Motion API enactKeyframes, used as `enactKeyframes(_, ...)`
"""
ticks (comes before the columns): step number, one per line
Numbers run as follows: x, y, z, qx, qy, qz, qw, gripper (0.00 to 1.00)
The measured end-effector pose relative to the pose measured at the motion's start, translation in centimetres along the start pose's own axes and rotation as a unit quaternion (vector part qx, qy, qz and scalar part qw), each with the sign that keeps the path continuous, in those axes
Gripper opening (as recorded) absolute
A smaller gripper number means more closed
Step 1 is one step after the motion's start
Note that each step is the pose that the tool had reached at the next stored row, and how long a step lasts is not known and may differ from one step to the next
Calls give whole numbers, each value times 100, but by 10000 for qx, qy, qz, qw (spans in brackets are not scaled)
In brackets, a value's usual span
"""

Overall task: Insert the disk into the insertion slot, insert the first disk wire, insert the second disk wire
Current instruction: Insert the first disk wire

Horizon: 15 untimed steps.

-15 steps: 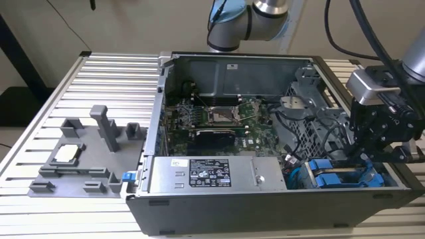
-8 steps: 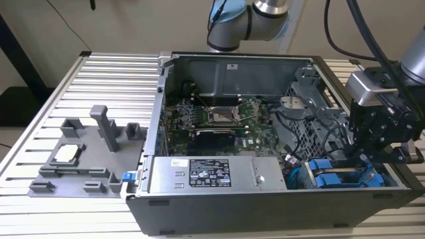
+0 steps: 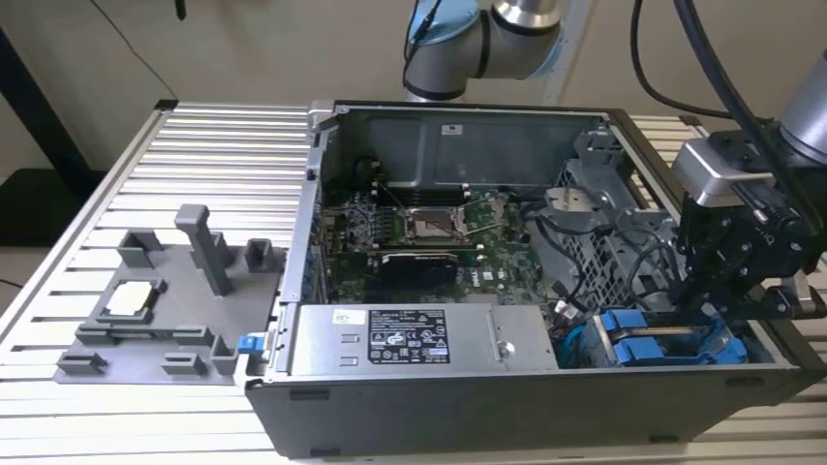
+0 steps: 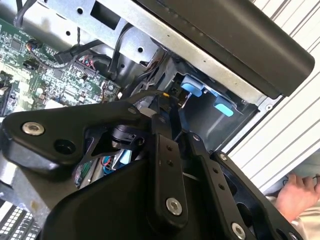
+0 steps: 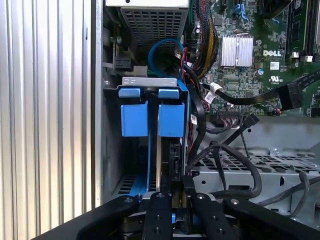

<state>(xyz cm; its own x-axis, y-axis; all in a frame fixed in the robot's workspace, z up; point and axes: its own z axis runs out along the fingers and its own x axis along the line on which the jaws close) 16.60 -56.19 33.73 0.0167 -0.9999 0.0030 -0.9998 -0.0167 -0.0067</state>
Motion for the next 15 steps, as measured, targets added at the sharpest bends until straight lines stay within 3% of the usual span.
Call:
enactKeyframes(1,0,0,0,0,0,0,10000,27)
enactKeyframes(3,0,0,-1,0,3,0,10000,27)
enactKeyframes(5,0,-1,-44,0,4,0,10000,27)
enactKeyframes(15,0,-1,-458,1,6,-1,10000,27)
